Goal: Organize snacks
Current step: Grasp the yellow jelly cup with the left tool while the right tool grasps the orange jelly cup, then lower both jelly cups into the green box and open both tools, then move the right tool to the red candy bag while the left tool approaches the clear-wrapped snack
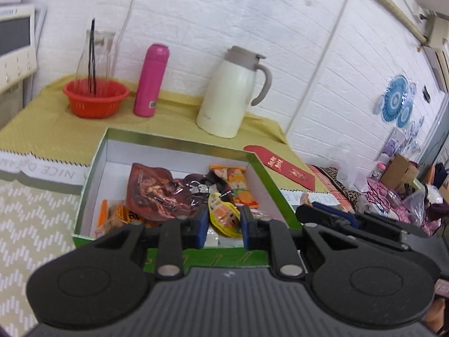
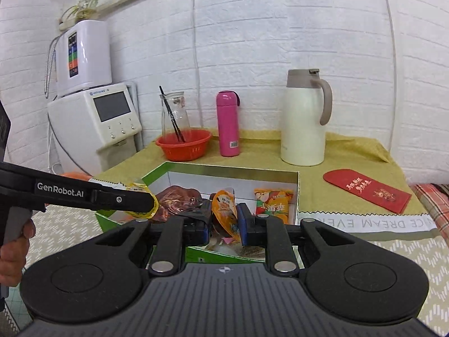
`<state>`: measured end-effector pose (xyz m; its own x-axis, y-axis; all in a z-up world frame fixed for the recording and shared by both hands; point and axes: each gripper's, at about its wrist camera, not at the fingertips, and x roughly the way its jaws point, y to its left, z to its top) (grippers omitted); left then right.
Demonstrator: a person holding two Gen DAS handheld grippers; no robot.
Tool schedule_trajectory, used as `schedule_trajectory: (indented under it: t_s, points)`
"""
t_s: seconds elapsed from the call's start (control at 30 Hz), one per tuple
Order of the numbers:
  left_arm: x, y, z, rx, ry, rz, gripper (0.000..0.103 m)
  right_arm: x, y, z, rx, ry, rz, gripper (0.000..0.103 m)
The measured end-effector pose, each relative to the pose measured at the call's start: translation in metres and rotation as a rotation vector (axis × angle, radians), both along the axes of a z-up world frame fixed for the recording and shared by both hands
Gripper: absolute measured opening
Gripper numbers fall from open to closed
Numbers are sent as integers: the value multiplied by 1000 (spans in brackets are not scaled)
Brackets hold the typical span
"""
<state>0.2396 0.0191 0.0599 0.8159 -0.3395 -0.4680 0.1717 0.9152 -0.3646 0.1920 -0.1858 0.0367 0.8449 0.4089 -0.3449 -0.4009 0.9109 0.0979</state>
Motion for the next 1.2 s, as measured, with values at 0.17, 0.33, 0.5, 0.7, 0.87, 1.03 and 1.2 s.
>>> schedule_trajectory:
  t_s: [0.17,0.33,0.5,0.7,0.87,1.03,1.2]
  points:
    - [25,2,-13,-4,36,8,17,25,5,-19,-10,50,-18,35]
    - [40,1,-23,-11,65,2,17,36,11,-30,-25,67,-8,39]
    - [34,6,-24,-33,-14,63,73,32,16,-30,-92,-5,6,103]
    - [30,2,-21,57,-16,132,90,24,13,-27,-104,-59,0,103]
    - [23,0,-19,80,-17,131,90,23,14,-32,-102,-20,-1,103]
    - [11,-3,-13,89,-35,119,90,14,13,-28,-92,-16,0,103]
    - [-7,-4,-2,81,-38,86,90,-2,10,-14,-73,-20,-6,103]
